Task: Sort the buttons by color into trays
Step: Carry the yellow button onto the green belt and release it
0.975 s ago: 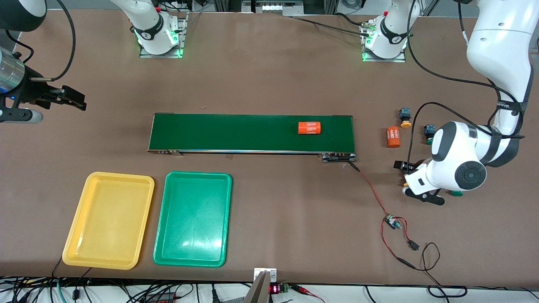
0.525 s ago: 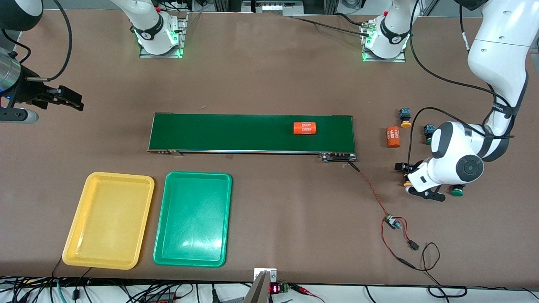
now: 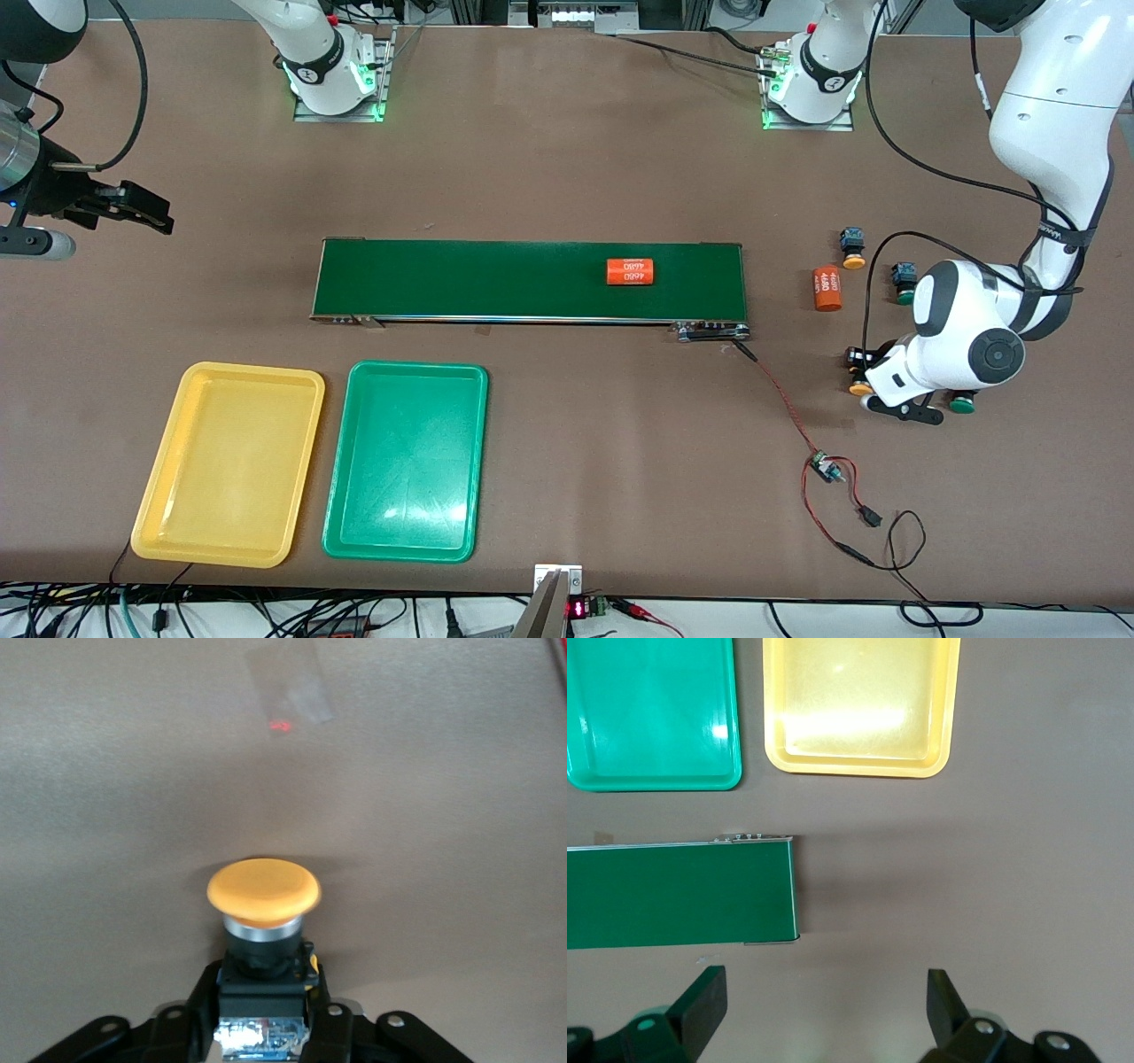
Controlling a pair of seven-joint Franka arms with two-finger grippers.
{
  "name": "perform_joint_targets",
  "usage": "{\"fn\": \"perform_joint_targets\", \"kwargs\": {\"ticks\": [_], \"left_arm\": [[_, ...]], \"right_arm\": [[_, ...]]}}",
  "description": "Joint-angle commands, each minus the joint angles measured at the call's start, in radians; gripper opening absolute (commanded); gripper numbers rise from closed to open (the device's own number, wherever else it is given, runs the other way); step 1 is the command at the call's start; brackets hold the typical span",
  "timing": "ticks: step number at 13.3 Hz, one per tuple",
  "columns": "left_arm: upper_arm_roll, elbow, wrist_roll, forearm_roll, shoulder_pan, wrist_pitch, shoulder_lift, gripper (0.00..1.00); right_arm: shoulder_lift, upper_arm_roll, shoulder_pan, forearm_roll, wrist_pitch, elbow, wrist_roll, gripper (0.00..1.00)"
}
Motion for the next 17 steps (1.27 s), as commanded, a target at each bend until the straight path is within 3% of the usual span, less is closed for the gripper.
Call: {"fn": "perform_joint_targets", "kwargs": {"ticks": [1, 4, 6, 8, 10, 14, 17], "left_arm": [[-0.033, 0.009, -0.032, 0.000, -0.007, -0.071, -0.052, 0.24], [-0.115, 0.090, -0.082, -0.009, -0.006, -0.296, -0.069, 0.23], [-0.238, 0.148, -0.148, -0.009, -0.004, -0.466, -0.075, 0.23], [-0.337, 0.154, -0.272, -0.063, 0.003, -0.514, -0.075, 0.23], [-0.345, 0.135, -0.394, -0.200, -0.013, -0.530, -0.072, 0.23], [-0.353, 0.100, -0.503, -0.213, -0.133, -0.480, -0.068, 0.23], [-0.354, 0.042, -0.532, -0.199, -0.161, -0.407, -0.066, 0.25]], "right_arm": [[0.020, -0.001, 0.000, 0.012, -0.003, 0.024, 0.020, 1.00], [0.020, -0.001, 0.000, 0.012, -0.008, 0.024, 0.019, 1.00], [0.018, -0.001, 0.000, 0.012, -0.008, 0.026, 0.019, 1.00], [0.017, -0.001, 0.000, 0.012, -0.009, 0.026, 0.019, 1.00], [0.017, -0.001, 0.000, 0.012, -0.008, 0.026, 0.017, 1.00], [0.015, -0.001, 0.000, 0.011, -0.012, 0.026, 0.010, 1.00], [0.018, 0.000, 0.001, 0.012, -0.012, 0.026, 0.013, 1.00]]}}
